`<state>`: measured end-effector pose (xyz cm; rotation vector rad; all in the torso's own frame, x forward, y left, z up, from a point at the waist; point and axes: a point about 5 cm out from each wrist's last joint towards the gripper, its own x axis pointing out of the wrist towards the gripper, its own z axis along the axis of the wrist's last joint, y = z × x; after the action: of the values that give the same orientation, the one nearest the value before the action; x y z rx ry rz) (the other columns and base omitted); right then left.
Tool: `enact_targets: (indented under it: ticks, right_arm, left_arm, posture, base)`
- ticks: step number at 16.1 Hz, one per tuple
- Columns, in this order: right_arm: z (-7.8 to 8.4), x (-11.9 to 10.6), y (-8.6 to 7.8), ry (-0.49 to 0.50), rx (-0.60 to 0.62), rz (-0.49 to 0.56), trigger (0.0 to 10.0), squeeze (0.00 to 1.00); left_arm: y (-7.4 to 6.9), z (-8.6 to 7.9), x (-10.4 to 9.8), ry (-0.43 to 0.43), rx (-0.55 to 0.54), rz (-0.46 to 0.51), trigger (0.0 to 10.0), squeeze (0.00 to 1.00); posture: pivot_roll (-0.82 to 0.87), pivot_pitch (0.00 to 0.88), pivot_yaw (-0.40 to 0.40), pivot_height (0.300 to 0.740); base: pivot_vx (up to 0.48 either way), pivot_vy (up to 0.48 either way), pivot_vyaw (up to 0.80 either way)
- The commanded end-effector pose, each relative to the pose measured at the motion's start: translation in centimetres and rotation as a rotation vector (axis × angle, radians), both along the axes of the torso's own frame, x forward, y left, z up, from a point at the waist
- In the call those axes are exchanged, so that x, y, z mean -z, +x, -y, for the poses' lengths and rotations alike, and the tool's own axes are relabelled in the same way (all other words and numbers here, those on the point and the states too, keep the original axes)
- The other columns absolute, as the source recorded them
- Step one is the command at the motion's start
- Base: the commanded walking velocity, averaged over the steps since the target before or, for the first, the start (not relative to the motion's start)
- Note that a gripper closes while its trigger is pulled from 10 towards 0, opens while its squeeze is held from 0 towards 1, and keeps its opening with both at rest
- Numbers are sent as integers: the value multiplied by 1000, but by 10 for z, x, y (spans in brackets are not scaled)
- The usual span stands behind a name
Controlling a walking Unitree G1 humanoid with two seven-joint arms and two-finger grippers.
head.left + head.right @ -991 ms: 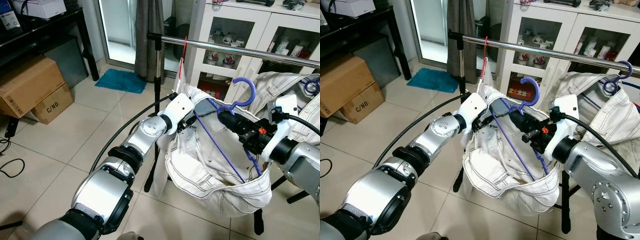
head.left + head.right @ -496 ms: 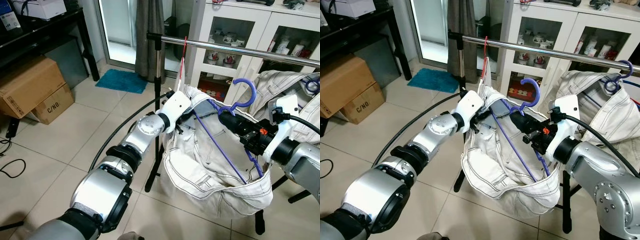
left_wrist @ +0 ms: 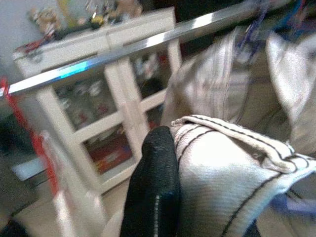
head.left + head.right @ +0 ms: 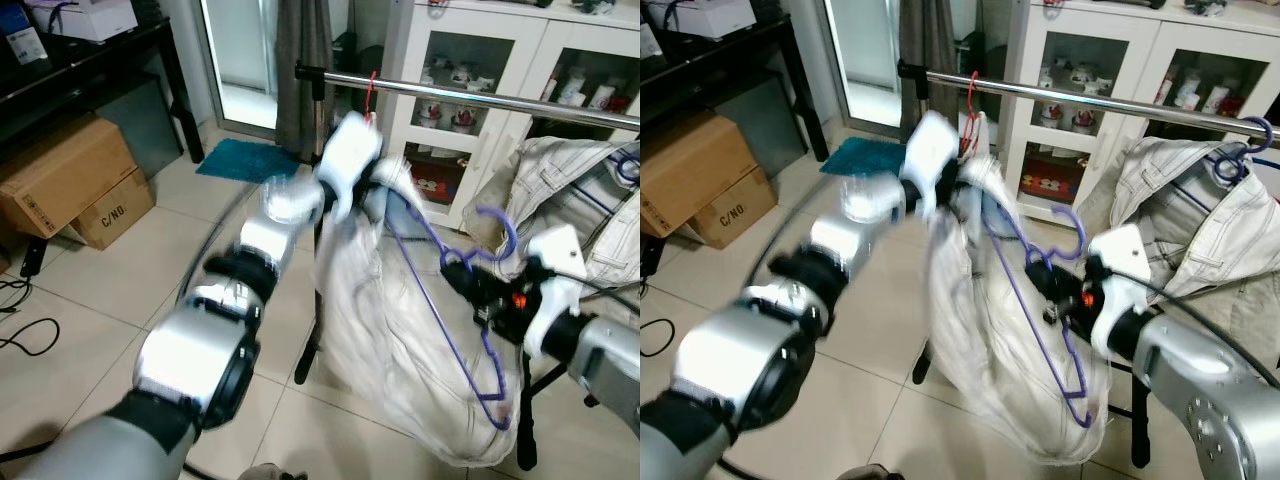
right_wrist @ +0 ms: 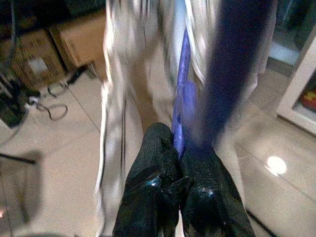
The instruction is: Hang hanger
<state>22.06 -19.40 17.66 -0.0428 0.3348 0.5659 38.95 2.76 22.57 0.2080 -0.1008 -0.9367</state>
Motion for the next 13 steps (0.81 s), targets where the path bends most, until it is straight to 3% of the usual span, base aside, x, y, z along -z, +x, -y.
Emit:
enact_targets:
  ticks: [1, 3, 4, 6, 8, 12, 13]
  right_arm:
    - [2, 7, -3, -44, -5, -46, 0, 0]
    - [13, 17, -8, -143, 0, -82, 0, 0]
    - [12, 13, -10, -119, -26, -64, 0, 0]
    - [8, -3, -25, 0, -161, -2, 0, 0]
    - [14, -14, -42, 89, -237, 7, 0, 0]
    - [42, -33, -65, 136, -223, 22, 0, 0]
    - [54, -38, -72, 138, -149, 44, 0, 0]
  left_arm:
    - [1, 2, -31, -82, 48, 50, 0, 0]
    - [-3, 6, -48, -108, 170, 32, 0, 0]
    - [-1, 5, -52, -116, 139, 41, 0, 0]
    - [14, -10, -44, -114, -124, 25, 0, 0]
    - [21, -23, -28, -75, -281, 2, 0, 0]
    - [14, -19, 12, -67, -284, -121, 0, 0]
    - [8, -9, 28, -100, -251, -185, 0, 0]
  posture:
    - [-48, 0, 57, 740]
    - [-48, 0, 62, 740]
    - [-49, 0, 65, 740]
    - [-52, 0, 72, 740]
    - [-57, 0, 79, 740]
    - [-75, 0, 101, 740]
    - [-87, 0, 113, 740]
  base:
    - [0, 0, 0]
    - [0, 0, 0]
    - [0, 0, 0]
    - [0, 0, 0]
    - [0, 0, 0]
    - [0, 0, 0]
    - [0, 0, 0]
